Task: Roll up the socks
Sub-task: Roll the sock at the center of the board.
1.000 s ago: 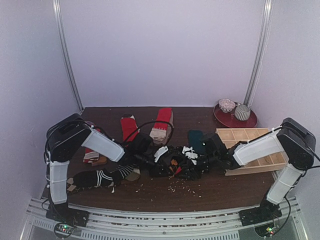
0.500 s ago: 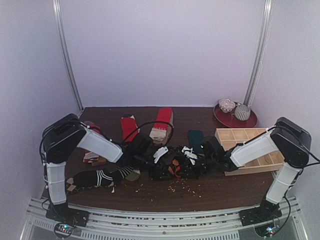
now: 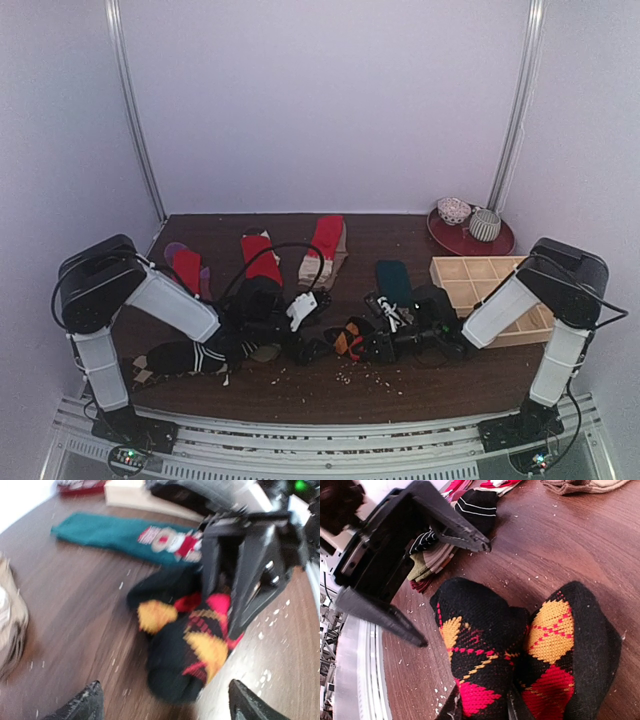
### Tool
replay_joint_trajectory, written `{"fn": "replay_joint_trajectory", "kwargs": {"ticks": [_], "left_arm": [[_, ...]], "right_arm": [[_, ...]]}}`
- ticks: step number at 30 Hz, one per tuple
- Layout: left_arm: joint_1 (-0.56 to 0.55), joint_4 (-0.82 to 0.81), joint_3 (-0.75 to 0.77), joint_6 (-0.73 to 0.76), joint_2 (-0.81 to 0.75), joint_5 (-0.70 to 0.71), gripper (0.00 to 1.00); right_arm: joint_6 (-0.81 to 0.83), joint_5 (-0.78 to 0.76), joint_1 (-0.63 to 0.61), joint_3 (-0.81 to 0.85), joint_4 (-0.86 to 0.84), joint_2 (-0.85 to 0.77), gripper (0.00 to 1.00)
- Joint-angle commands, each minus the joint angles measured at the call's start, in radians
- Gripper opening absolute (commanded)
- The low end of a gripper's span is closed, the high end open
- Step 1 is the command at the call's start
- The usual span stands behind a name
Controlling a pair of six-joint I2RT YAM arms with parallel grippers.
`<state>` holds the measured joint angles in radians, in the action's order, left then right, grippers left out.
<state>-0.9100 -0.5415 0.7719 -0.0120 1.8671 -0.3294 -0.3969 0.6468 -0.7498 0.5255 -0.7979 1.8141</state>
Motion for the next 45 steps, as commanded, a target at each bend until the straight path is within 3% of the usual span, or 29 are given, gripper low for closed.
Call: {"fn": "replay_joint_trajectory", "kwargs": {"ticks": [1,9,12,20,27,36,39,45], "left_arm": [[-0.027,-0.234,-0.025,0.034,0.022,-0.079,0.83],[-0.035,-0.240,0.031,0.053,0.086,-0.161,0.74],[-0.035,-0.223,0.061,0.055,0.127,-0.198,0.65],[-0.035,-0.269,0.086,0.031,0.194,-0.197,0.68],[-0.035,-0.204,0.144,0.044,0.251,-0.241,0.50],[-0.035,-0.162,0.150,0.046,0.293,-0.281,0.47],[-0.035,-0.207,0.103,0.032,0.267,-0.287,0.69],[-0.035,-0.250,0.035,0.038,0.185,-0.226,0.91]], "right_arm": [[-0.037,0.002,0.000,-0.033,0.247,0.025,0.21],[-0.014,0.008,0.015,-0.015,0.320,0.011,0.21],[-0.011,0.010,0.018,-0.011,0.328,0.012,0.21],[0.015,0.017,0.023,-0.003,0.359,0.025,0.21],[0.018,0.028,0.027,0.000,0.358,0.026,0.21],[0.045,0.036,0.032,0.016,0.385,0.040,0.21],[0.058,0.030,0.036,0.019,0.398,0.046,0.20],[0.066,0.033,0.044,0.012,0.397,0.048,0.20]]}}
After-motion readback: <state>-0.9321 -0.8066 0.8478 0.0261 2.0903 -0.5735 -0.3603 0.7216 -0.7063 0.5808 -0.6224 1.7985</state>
